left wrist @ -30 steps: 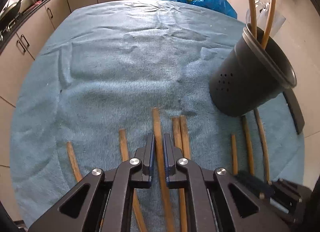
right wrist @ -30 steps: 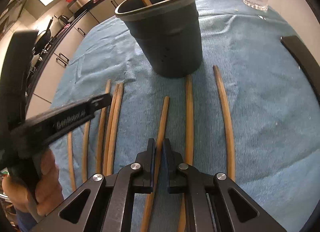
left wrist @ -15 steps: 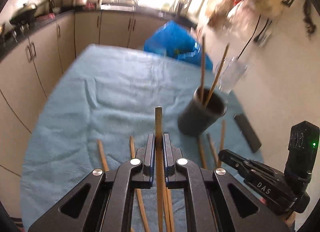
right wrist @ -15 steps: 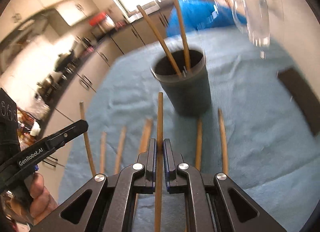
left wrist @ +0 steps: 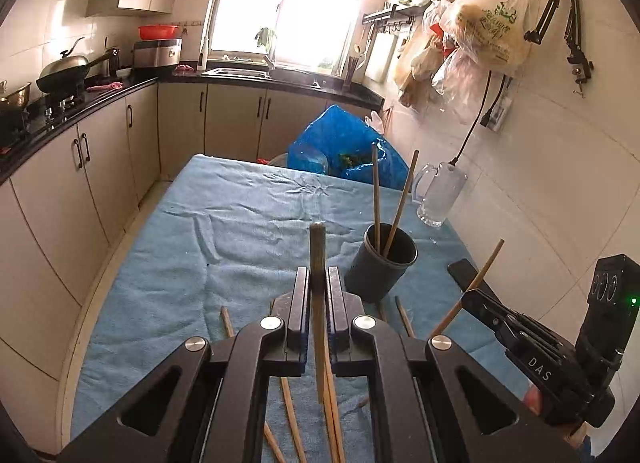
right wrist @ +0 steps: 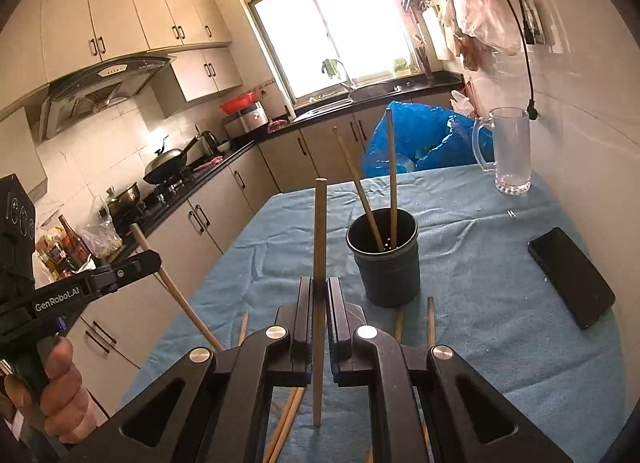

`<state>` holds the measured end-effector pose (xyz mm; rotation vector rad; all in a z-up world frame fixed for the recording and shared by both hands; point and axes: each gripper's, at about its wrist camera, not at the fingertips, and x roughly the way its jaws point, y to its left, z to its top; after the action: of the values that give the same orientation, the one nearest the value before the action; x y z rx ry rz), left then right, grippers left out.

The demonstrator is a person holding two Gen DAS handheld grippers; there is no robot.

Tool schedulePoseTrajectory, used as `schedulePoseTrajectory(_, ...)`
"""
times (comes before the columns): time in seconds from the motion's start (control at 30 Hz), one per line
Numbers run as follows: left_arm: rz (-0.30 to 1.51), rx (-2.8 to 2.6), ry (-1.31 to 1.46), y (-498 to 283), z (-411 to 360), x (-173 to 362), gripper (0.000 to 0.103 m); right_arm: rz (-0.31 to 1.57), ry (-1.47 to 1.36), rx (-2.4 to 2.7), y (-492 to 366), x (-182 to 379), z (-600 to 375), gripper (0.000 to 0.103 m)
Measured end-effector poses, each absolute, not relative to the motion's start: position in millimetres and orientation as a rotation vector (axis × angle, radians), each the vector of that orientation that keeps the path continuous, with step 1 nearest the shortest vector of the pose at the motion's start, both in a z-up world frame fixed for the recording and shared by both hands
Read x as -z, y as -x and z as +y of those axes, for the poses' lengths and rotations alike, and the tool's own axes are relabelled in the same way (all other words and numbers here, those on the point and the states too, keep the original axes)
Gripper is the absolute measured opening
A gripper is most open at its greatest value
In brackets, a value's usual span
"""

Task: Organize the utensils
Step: 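Carry both chopsticks upright over the black cup with both grippers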

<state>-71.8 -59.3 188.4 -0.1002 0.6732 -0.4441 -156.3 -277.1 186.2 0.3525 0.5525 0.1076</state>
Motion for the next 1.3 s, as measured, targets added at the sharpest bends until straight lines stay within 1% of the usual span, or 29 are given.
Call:
schedulePoseTrajectory(0.6, 0.653, 0.445, 0.105, 79.4, -56.7, -192.5, 0.007, 0.524, -0.374, -0.076, 166.9, -192.4, -291.4, 0.006)
schedulePoseTrajectory(1.3, 0.632, 0.474, 0.102, 83.2, -62.5, -209.5, 0.007, 0.477, -0.392, -0.055, 176.8, -207.9, -307.2, 0.006)
